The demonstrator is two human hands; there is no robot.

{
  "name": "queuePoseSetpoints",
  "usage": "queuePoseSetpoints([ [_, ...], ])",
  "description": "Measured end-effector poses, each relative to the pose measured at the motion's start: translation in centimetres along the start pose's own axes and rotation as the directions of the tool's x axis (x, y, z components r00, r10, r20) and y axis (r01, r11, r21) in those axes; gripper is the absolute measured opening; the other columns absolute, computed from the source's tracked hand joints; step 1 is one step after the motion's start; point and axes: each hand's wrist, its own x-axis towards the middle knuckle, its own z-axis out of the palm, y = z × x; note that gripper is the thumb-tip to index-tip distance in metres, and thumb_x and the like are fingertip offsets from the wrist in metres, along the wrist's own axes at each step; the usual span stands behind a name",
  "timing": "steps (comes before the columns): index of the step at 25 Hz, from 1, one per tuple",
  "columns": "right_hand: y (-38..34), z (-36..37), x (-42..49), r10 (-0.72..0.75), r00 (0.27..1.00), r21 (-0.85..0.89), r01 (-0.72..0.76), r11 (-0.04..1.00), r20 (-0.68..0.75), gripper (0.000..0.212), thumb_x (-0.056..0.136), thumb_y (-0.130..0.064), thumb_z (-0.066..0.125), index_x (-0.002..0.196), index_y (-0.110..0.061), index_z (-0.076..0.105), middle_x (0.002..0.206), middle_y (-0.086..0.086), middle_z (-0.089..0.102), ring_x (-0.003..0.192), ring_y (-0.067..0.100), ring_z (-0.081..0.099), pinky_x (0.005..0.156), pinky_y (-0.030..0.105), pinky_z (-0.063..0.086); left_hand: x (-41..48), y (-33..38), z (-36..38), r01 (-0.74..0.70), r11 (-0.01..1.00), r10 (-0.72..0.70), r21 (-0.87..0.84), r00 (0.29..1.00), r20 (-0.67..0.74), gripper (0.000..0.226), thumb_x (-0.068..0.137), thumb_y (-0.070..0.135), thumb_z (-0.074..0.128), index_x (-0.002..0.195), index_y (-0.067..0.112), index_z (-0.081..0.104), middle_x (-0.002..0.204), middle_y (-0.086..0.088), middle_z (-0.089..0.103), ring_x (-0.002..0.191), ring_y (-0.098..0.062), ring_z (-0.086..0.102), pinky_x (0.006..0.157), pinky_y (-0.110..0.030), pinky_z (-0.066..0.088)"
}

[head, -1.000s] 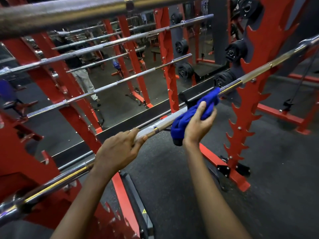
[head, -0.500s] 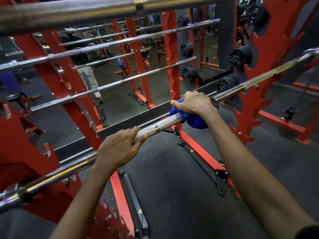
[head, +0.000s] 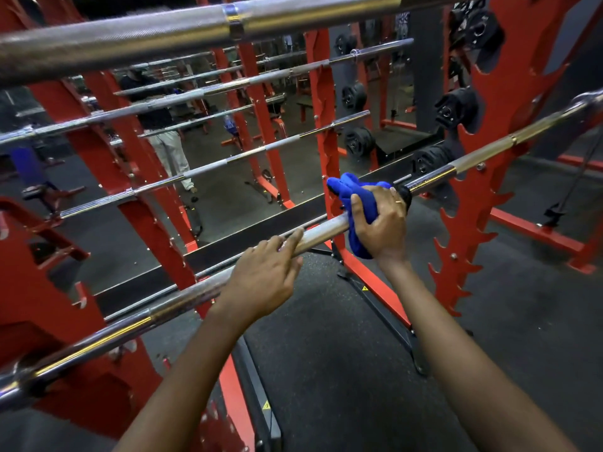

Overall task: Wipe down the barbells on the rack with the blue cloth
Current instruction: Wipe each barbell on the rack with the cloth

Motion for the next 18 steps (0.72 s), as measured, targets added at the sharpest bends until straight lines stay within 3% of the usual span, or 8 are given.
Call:
queuePoseSetpoints([
  [2, -0.5, 0.7, -1.7, -0.001, 0.999, 0.012, 0.001, 1.000, -0.033, 0.041, 0.101, -0.047, 0.058, 0.114, -0.010, 0.069, 0.113, 0.005, 0.071, 0.114, 0.028, 0.063, 0.115, 0.045, 0.038, 1.3, 1.1, 0.8, 0.027, 0.994, -0.024, 0.102, 0.999, -0.030, 0.067, 0.100, 0.059, 0.013, 0.158, 0.029, 0.028, 0.127, 0.000, 0.061, 0.106, -0.024, 0.061, 0.085, -0.039, 0.049],
  [5, 2.1, -0.9, -1.2, -0.275, 0.960, 0.043, 0.273, 0.961, 0.054, 0.044, 0.097, -0.046, 0.065, 0.122, -0.010, 0.068, 0.120, 0.003, 0.070, 0.117, 0.024, 0.062, 0.113, 0.049, 0.040, 1.6, 1.4, 1.3, 0.081, 0.987, -0.070, 0.138, 0.994, -0.080, 0.063, 0.102, 0.058, 0.017, 0.153, 0.027, 0.037, 0.116, 0.000, 0.065, 0.094, -0.024, 0.064, 0.074, -0.040, 0.051],
  [6, 3.4, -1.4, -0.1, -0.235, 0.971, 0.043, 0.233, 0.971, 0.052, 0.044, 0.098, -0.047, 0.064, 0.120, -0.010, 0.068, 0.119, 0.004, 0.071, 0.115, 0.026, 0.063, 0.110, 0.051, 0.042, 1.4, 1.4, 1.5, 0.082, 0.987, -0.068, 0.140, 0.993, -0.101, 0.061, 0.103, 0.056, 0.019, 0.152, 0.026, 0.039, 0.115, 0.000, 0.065, 0.092, -0.024, 0.063, 0.073, -0.040, 0.051],
  [8, 4.3, -1.3, 1.7, -0.004, 0.998, 0.044, 0.007, 0.999, -0.069, 0.046, 0.099, -0.050, 0.060, 0.116, -0.008, 0.069, 0.116, 0.007, 0.071, 0.113, 0.030, 0.063, 0.106, 0.051, 0.045, 1.2, 1.6, 1.6, 0.084, 0.987, -0.067, 0.137, 0.990, -0.122, 0.056, 0.105, 0.052, 0.021, 0.151, 0.026, 0.040, 0.112, 0.001, 0.065, 0.088, -0.023, 0.063, 0.070, -0.039, 0.050],
  [10, 3.7, 0.0, 1.7, 0.195, 0.965, 0.086, -0.182, 0.980, -0.176, 0.049, 0.098, -0.052, 0.060, 0.117, -0.007, 0.069, 0.120, 0.009, 0.071, 0.119, 0.032, 0.061, 0.107, 0.050, 0.046, 1.4, 1.9, 1.1, 0.091, 0.988, -0.078, 0.121, 0.991, -0.108, 0.052, 0.107, 0.050, 0.022, 0.150, 0.028, 0.040, 0.110, 0.001, 0.065, 0.087, -0.023, 0.064, 0.068, -0.037, 0.047],
  [14, 0.3, 1.8, -1.4, 0.309, 0.941, 0.265, -0.266, 0.927, -0.138, 0.050, 0.096, -0.040, 0.066, 0.132, -0.005, 0.060, 0.141, 0.010, 0.060, 0.143, 0.031, 0.045, 0.120, 0.037, 0.035, 2.6, 1.8, 0.0, 0.113, 0.992, -0.115, 0.061, 0.993, 0.031, 0.046, 0.106, 0.056, 0.020, 0.142, 0.033, 0.036, 0.109, 0.000, 0.064, 0.097, -0.027, 0.067, 0.071, -0.038, 0.042],
  [16, -1.3, 2.1, -1.6, 0.450, 0.873, 0.400, -0.351, 0.847, -0.187, 0.060, 0.096, -0.041, 0.064, 0.140, -0.002, 0.053, 0.146, 0.013, 0.054, 0.142, 0.031, 0.045, 0.119, 0.032, 0.035, 2.8, 1.5, -0.5, 0.092, 0.995, -0.094, 0.036, 0.993, 0.068, 0.045, 0.105, 0.058, 0.018, 0.137, 0.033, 0.037, 0.109, 0.001, 0.065, 0.097, -0.028, 0.067, 0.071, -0.038, 0.042],
  [18, -2.5, 2.4, -1.2, 0.675, 0.708, 0.567, -0.476, 0.672, -0.206, 0.068, 0.095, -0.049, 0.060, 0.142, -0.002, 0.050, 0.144, 0.016, 0.055, 0.136, 0.029, 0.051, 0.115, 0.035, 0.039, 2.6, 1.6, -0.7, 0.068, 0.997, -0.069, 0.028, 0.997, 0.041, 0.046, 0.105, 0.056, 0.017, 0.141, 0.035, 0.037, 0.112, 0.004, 0.065, 0.098, -0.025, 0.067, 0.072, -0.038, 0.044],
])
